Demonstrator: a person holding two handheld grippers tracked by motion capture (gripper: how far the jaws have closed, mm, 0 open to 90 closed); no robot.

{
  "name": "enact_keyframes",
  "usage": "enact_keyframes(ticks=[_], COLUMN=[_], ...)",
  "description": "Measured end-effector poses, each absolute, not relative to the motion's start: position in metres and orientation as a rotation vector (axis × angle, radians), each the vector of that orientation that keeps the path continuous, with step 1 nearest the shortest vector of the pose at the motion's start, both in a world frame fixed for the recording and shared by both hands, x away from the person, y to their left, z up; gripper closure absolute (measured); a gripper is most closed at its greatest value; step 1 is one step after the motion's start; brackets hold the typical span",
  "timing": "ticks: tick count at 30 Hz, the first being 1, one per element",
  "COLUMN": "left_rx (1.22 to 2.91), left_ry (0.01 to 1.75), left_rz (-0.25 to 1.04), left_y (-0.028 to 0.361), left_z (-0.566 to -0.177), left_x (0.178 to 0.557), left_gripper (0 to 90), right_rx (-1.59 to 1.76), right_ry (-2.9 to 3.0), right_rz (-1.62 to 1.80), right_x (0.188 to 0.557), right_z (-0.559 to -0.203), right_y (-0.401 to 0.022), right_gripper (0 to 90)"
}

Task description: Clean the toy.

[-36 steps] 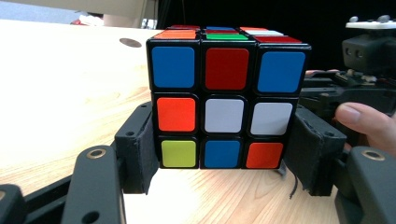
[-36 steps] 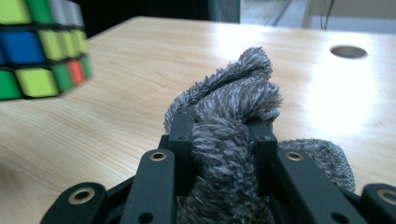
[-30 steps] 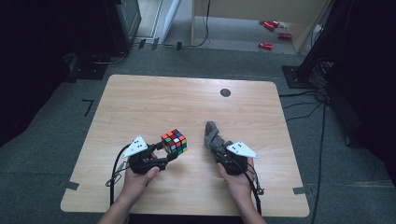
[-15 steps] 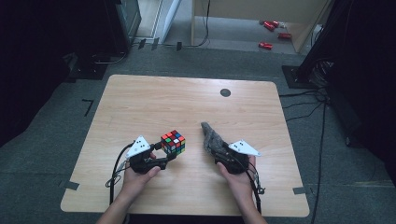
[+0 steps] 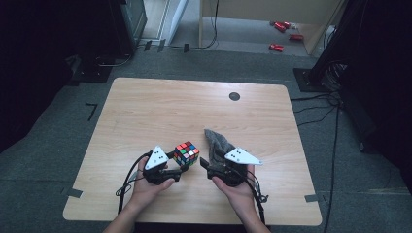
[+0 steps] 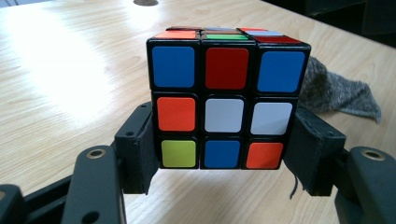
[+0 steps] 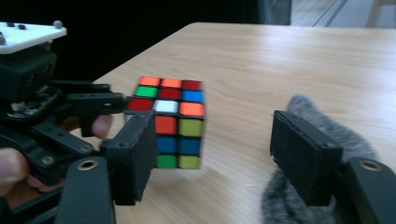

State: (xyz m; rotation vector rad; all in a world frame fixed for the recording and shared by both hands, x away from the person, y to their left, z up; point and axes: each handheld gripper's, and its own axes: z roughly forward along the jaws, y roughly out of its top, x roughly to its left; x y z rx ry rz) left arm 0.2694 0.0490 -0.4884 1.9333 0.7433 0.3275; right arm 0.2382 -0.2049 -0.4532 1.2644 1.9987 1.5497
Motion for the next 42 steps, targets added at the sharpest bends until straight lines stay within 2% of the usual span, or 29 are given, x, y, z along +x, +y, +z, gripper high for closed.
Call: enact_keyframes(ticks=[11, 13, 18, 28, 33, 42], left_rx=[1.969, 1.973, 1.974, 1.991, 2.009, 2.003], left_ry=[0.677, 0.661, 0.607, 0.517, 0.486, 0.483], left_rz=[0.379, 0.388, 0.414, 0.484, 0.509, 0.493], left_y=[0.035, 0.033, 0.027, 0.020, 0.017, 0.017], left_z=[-0.491, -0.491, -0.491, -0.491, -0.493, -0.494], left_x=[0.261, 0.259, 0.253, 0.244, 0.241, 0.242], left_gripper=[35.3, 35.3, 35.3, 35.3, 35.2, 35.0], right_rx=[1.320, 1.343, 1.380, 1.393, 1.406, 1.433], right_ry=[2.034, 2.044, 2.061, 2.086, 2.099, 2.096], right_rz=[1.573, 1.548, 1.518, 1.503, 1.490, 1.495], right_x=[0.237, 0.238, 0.239, 0.239, 0.239, 0.239], right_z=[-0.459, -0.462, -0.466, -0.469, -0.471, -0.472], right_y=[-0.189, -0.185, -0.181, -0.177, -0.177, -0.179], right_gripper=[25.2, 21.6, 20.5, 25.6, 33.5, 34.4])
